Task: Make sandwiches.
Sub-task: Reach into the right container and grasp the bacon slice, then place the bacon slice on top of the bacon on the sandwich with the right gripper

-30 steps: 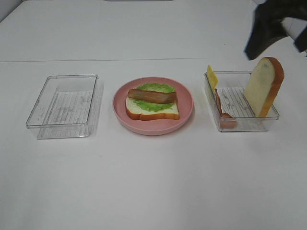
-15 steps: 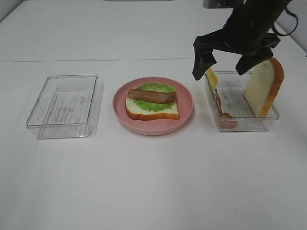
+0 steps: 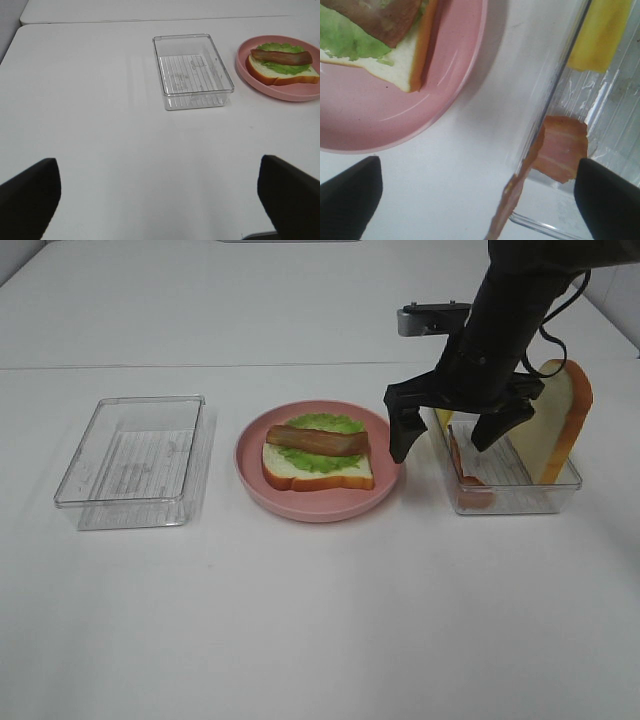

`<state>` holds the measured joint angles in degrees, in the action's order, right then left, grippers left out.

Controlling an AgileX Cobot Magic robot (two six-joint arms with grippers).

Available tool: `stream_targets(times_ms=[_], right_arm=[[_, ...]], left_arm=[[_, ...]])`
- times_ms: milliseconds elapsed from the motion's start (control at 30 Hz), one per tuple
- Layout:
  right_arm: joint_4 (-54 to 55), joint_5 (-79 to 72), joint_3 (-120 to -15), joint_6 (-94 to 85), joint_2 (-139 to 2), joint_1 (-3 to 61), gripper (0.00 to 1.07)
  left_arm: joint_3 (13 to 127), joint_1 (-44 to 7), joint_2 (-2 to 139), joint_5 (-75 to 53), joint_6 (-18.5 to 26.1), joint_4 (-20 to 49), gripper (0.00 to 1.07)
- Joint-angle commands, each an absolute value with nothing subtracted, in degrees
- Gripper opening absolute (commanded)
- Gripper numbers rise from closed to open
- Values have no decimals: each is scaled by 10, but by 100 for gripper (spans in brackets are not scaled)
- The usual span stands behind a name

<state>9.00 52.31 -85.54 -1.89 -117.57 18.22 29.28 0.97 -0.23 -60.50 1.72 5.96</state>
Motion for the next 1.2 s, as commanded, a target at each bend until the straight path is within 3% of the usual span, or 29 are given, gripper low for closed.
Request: stream_targets(times_ms=[33, 233, 300, 333, 400, 733, 767, 800, 833, 1200], right_arm=[[89, 517, -861, -16, -1180, 183, 92], [87, 519, -861, -17, -1180, 183, 78], [73, 519, -861, -17, -1180, 183, 50], [73, 519, -861, -17, -1180, 183, 50], [56, 519, -861, -13, -1180, 183, 37], [53, 518, -861, -10, -1180, 183, 34], [52, 519, -861, 3, -1180, 183, 20], [52, 519, -861, 3, -1180, 183, 20], [49, 520, -861, 19, -1180, 183, 0], [45, 540, -869, 85, -1109, 183, 0]], left_arm=[[292, 9, -16, -595, 14, 65, 99], [292, 9, -16, -595, 14, 65, 99], [292, 9, -16, -595, 14, 65, 99], [292, 9, -16, -595, 14, 65, 99], [292, 9, -16, -595, 14, 65, 99], [292, 9, -16, -595, 14, 65, 99], [292, 9, -16, -595, 14, 65, 99], [292, 9, -16, -595, 14, 65, 99], [292, 9, -16, -595, 14, 65, 99], [292, 9, -16, -595, 14, 66, 99]])
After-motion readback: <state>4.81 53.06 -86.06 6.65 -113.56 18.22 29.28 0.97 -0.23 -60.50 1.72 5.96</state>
